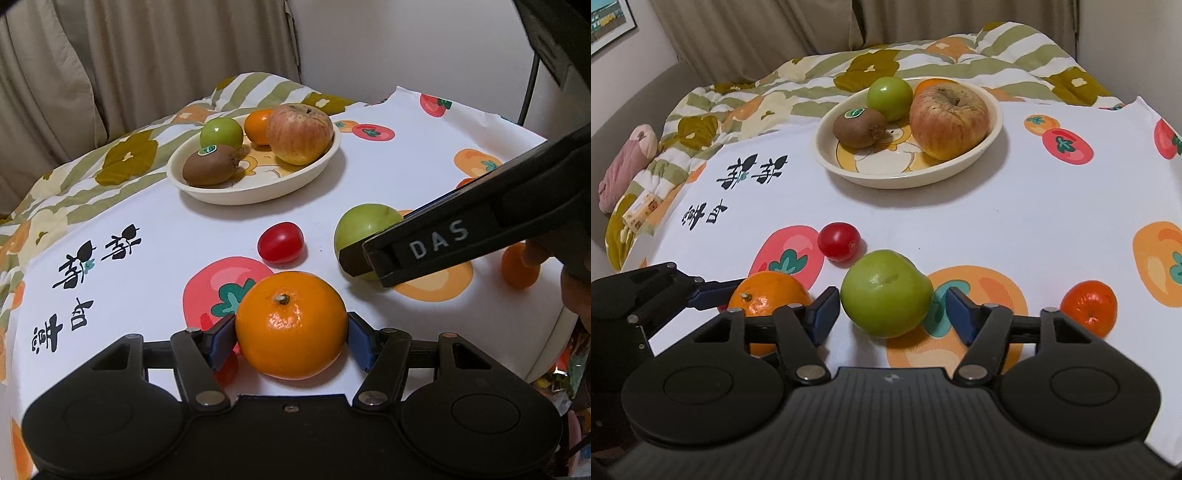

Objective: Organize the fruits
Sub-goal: 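Grasp the mandarin with the left tool while the right tool grasps a green apple, then carry the mandarin and green apple over the bowl with both tools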

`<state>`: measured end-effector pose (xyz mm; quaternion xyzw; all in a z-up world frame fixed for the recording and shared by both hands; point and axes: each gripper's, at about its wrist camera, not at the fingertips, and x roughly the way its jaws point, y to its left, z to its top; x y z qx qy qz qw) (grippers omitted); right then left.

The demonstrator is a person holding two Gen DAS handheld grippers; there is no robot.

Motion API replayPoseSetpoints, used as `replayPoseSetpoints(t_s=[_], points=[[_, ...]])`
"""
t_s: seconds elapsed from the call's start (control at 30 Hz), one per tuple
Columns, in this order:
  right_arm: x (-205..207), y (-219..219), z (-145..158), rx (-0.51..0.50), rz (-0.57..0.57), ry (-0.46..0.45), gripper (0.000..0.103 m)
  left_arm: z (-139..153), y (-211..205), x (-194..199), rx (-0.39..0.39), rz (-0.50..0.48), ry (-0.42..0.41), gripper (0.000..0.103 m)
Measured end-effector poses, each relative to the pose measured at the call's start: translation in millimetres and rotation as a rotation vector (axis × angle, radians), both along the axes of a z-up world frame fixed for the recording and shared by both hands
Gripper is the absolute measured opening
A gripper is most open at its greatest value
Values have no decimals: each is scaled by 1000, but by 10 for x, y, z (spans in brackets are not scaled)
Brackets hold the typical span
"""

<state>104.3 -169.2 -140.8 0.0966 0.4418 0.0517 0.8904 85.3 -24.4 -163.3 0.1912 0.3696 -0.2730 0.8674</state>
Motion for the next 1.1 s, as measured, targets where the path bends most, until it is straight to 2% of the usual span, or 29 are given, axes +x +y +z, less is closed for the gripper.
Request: replayPoseSetpoints(t_s=[0.37,0.8,1.1], points=[[14,65,47,-19,32,-6,71,118,58,-70,-13,30,-13,67],[-115,39,615,-31,50,-77,71,621,143,-157,-51,79,-60,67],[53,-176,949,-42,74,-127,71,937,50,2,-68,143,-93,67]])
